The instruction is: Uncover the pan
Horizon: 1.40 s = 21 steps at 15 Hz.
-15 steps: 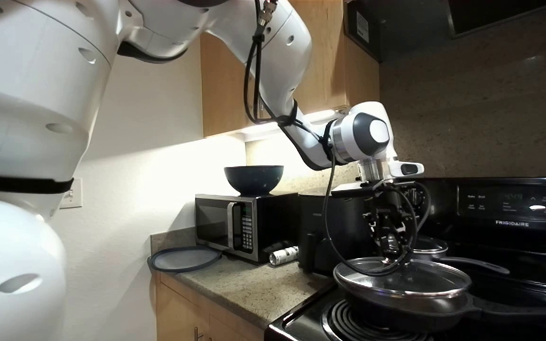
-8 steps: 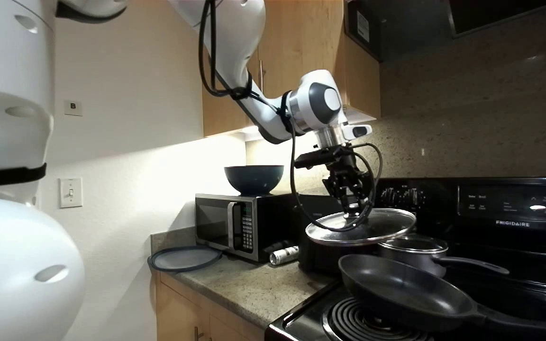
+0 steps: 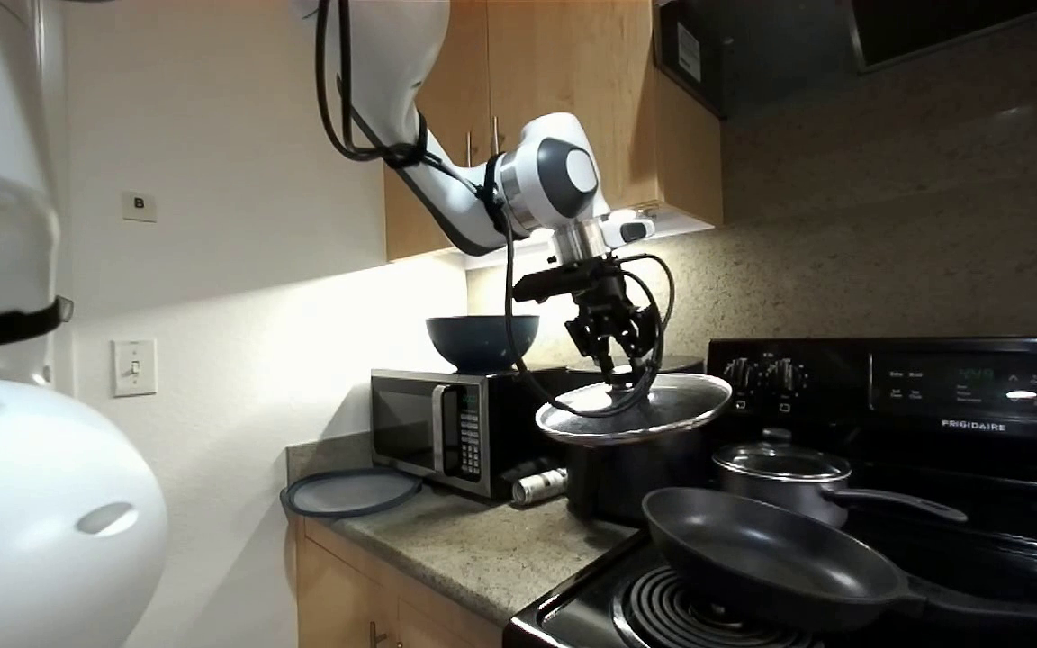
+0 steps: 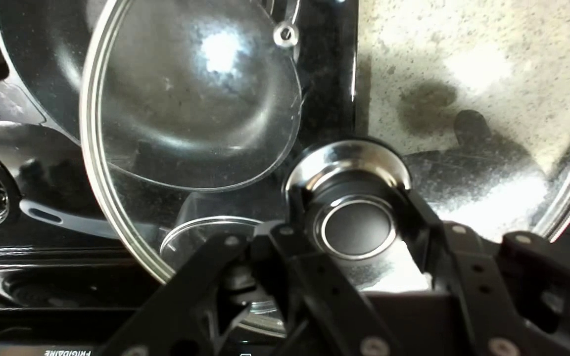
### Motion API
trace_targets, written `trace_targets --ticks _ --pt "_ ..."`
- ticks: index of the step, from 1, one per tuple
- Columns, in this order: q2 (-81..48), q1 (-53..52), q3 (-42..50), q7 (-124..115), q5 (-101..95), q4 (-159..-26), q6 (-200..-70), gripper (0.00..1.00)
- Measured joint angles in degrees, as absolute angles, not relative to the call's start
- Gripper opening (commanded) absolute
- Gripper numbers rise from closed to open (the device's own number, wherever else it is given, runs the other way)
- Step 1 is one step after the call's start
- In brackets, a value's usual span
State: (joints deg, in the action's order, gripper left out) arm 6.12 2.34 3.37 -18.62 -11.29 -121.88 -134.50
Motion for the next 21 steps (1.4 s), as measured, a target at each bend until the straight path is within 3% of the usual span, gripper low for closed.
trace_targets --ticks 1,13,14,16,17,21 --pt "6.14 2.35 3.42 -18.48 -11.28 -122.01 -134.50 0.25" --pt "2.00 -1.67 -4.62 -25.06 -22.13 -115.20 -138.09 0.25" --pt "1.16 -2.31 -5.06 -25.14 -22.13 -113.73 -138.08 0.50" --pt "0.23 -2.87 -5.14 -25.14 -22.08 -113.22 -137.89 0.50" --pt "-0.01 -2.85 -5.00 -25.14 -22.08 -113.50 -137.89 0.25" --pt "-1.10 -2.81 -4.46 -26.37 -22.30 -113.49 -138.11 0.25"
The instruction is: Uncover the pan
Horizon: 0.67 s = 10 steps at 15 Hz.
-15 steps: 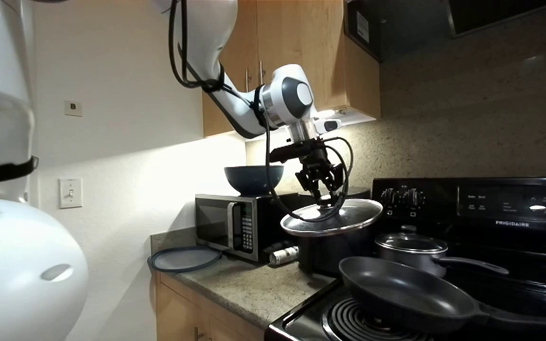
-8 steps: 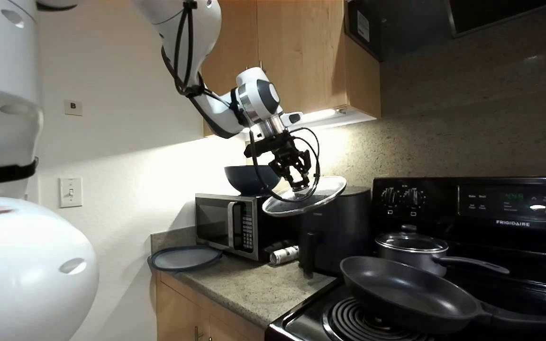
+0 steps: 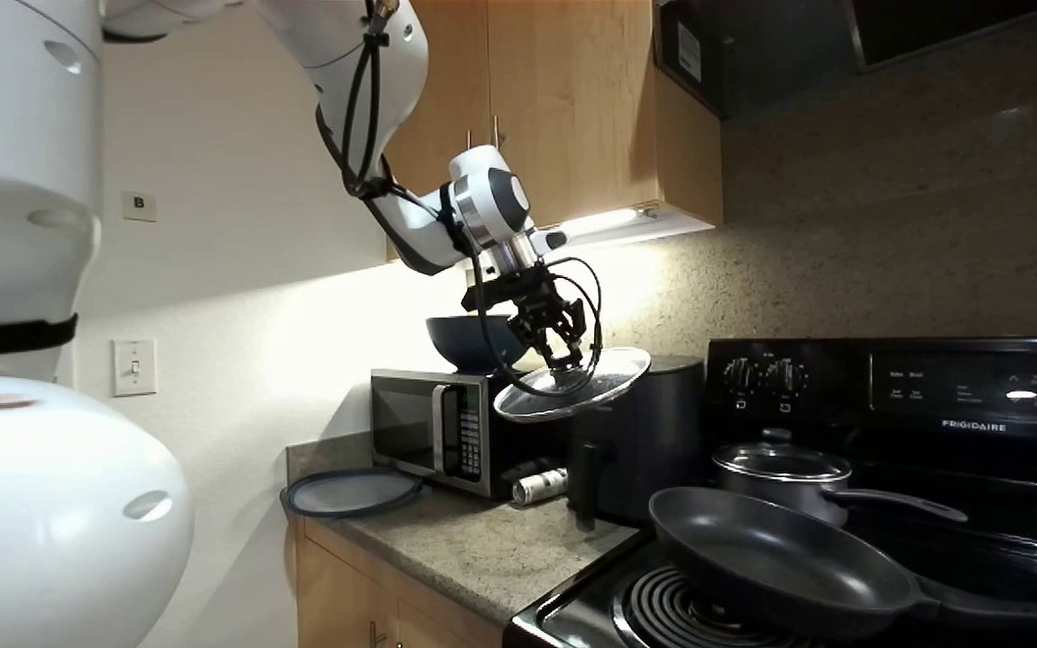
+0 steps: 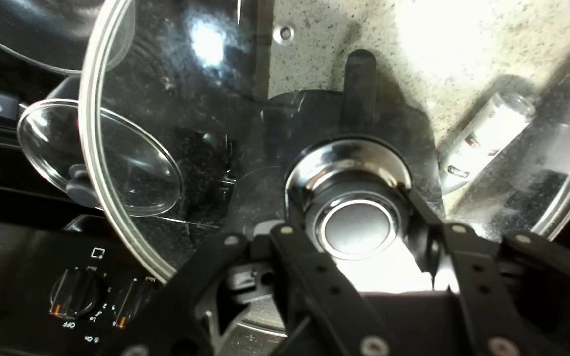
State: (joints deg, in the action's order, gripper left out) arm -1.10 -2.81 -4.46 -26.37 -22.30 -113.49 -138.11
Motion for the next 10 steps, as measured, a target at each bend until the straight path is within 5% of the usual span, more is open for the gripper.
trace_targets --ticks 7,8,10 --pt "-7.54 -3.91 -3.47 -42.45 -28.67 -100.47 -138.44 0.25" --pt "-9.34 -4.18 -3.52 -43.80 -28.68 -97.26 -137.88 0.50" --pt "-12.69 -5.30 -3.07 -44.56 -28.65 -91.95 -136.78 0.50"
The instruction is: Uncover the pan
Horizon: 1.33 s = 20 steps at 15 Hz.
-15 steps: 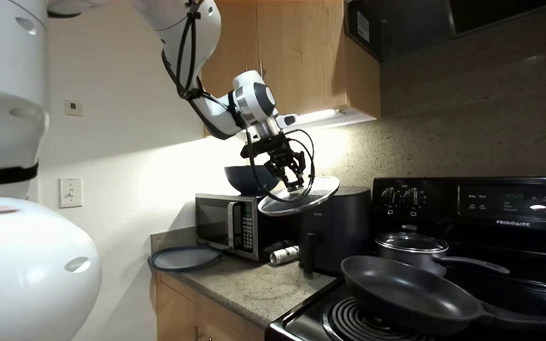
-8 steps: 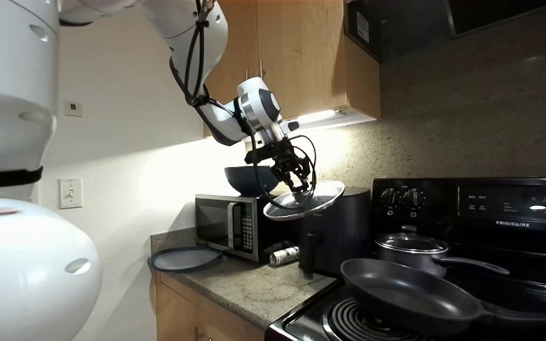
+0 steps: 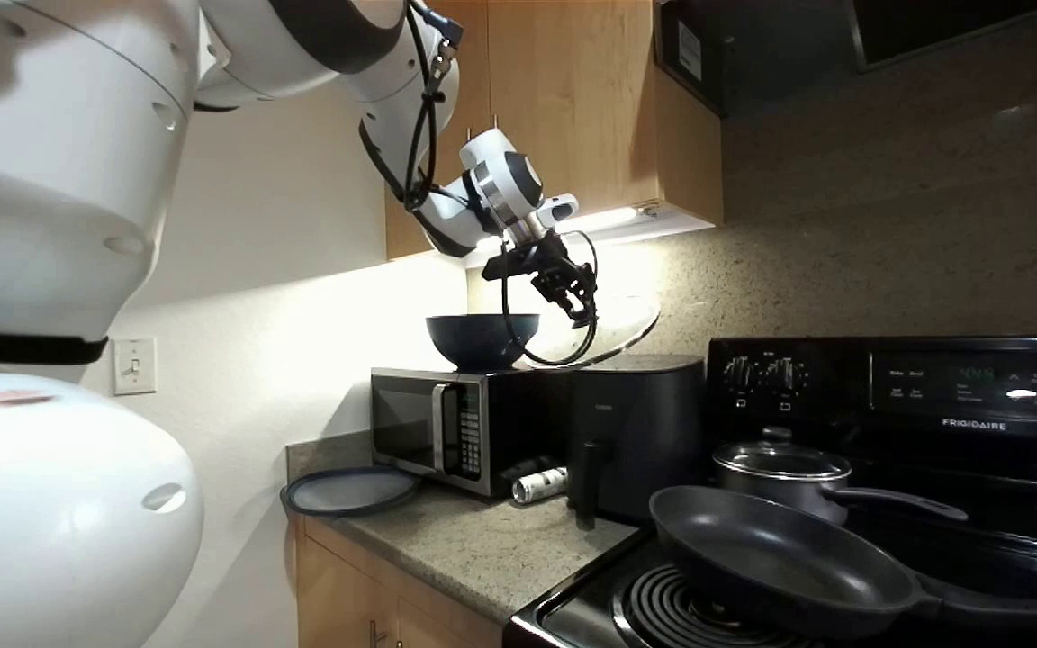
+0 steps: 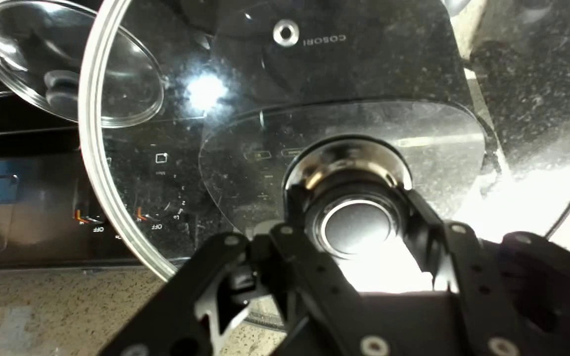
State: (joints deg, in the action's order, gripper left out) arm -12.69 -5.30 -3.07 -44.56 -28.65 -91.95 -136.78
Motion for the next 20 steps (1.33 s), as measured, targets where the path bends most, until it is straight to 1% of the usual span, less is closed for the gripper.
trace_targets --ticks 2,3,6,9,14,15,19,20 --pt "-14.64 -5.90 -2.85 -44.91 -28.65 -89.52 -136.47 0.50" --pt "-15.04 -6.01 -2.78 -45.01 -28.65 -89.14 -136.44 0.25" --pt "-15.54 -6.68 -1.84 -45.10 -28.34 -89.20 -136.42 0.25" --pt "-17.47 -8.33 0.60 -51.01 -28.42 -87.50 -137.27 0.25" --pt "-24.61 -12.29 5.69 -63.17 -31.97 -76.87 -138.24 0.25" --pt "-26.22 -12.95 6.53 -65.85 -33.34 -74.42 -138.24 0.50" --pt "-30.61 -14.57 8.80 -71.38 -36.02 -68.36 -138.22 0.50" --pt "-30.87 -14.58 8.85 -71.40 -36.03 -68.02 -138.22 0.25"
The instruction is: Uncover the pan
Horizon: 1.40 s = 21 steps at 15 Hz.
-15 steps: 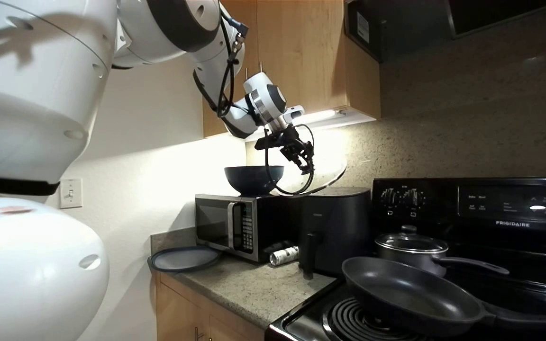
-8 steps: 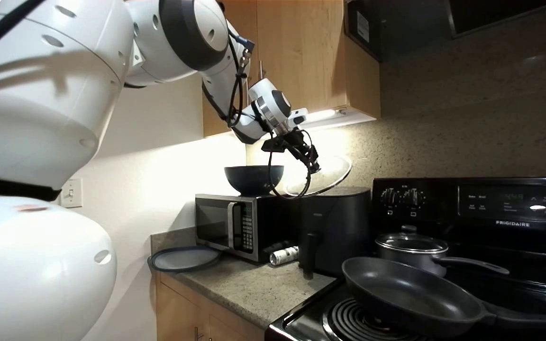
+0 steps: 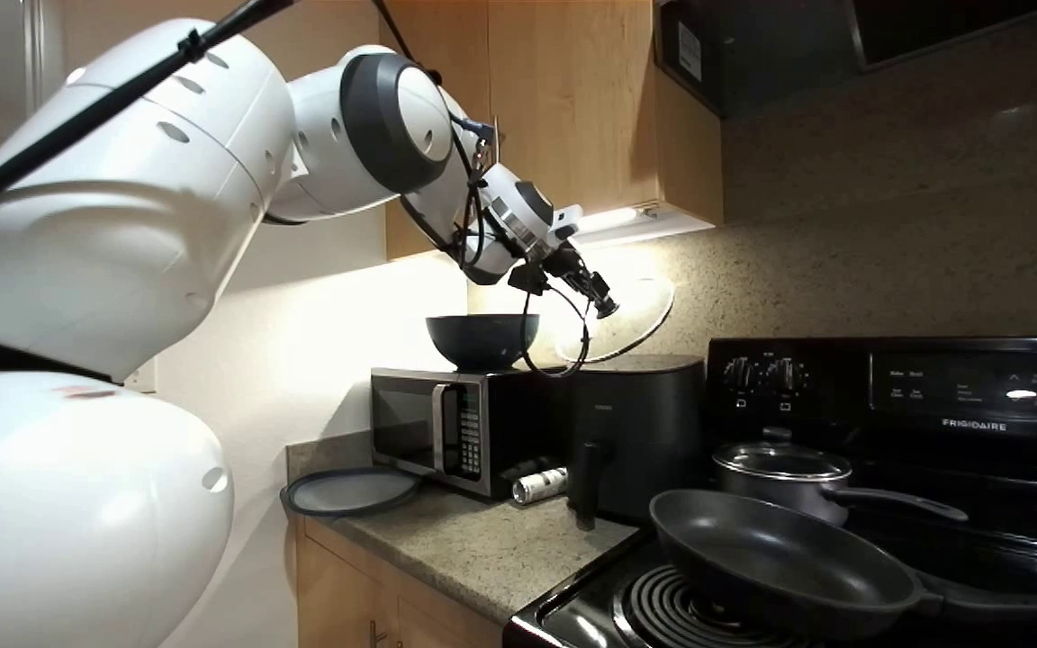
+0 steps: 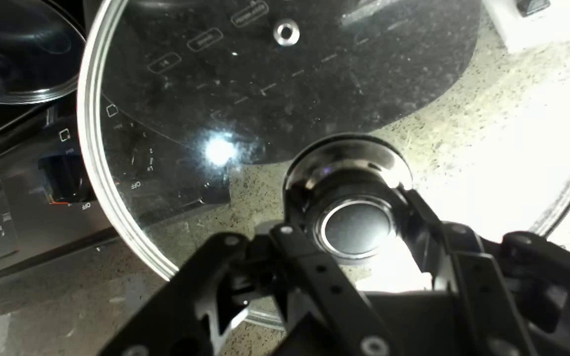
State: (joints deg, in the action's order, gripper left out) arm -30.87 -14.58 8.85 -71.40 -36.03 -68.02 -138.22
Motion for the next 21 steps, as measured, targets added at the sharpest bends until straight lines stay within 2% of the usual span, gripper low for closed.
trace_targets --ticks 8,21 --pt "-35.01 -14.65 10.00 -73.23 -36.17 -66.47 -137.80 0.25" --pt "-46.21 -13.70 12.18 -74.32 -35.21 -52.05 -131.29 0.25"
